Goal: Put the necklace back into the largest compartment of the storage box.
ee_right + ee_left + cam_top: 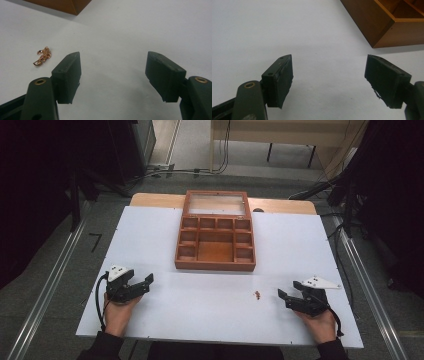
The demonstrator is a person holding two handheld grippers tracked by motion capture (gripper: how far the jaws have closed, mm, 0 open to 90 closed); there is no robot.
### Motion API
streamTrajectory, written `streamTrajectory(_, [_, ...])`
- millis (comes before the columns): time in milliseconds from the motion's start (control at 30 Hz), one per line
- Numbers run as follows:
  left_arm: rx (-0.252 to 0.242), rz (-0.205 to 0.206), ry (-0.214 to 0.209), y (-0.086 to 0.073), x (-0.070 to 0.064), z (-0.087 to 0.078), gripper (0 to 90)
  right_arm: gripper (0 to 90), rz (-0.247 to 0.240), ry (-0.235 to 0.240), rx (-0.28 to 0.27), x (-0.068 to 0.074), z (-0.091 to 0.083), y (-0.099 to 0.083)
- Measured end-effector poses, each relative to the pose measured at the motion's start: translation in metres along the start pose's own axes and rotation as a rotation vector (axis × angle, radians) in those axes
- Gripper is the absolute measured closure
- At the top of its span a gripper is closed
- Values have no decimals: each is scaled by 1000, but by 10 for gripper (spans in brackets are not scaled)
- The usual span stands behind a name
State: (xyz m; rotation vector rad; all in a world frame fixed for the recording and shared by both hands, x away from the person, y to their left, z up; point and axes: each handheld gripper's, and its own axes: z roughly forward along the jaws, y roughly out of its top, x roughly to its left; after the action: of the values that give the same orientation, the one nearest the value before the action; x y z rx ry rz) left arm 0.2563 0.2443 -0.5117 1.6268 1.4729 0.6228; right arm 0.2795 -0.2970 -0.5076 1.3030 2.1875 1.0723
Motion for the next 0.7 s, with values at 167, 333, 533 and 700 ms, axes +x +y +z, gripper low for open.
streamTrajectory(167, [0,-1,-1,0,0,0,232,278,-6,10,0,3,2,1])
streamTrajectory(333, [0,1,-1,0,0,0,232,280,-12,19,2,5,4,2])
streamTrajectory(533, [2,3,-2,0,0,0,232,284,-18,29,6,9,8,4])
streamTrajectory(700, [1,1,-3,0,0,0,231,285,-21,34,9,11,10,5])
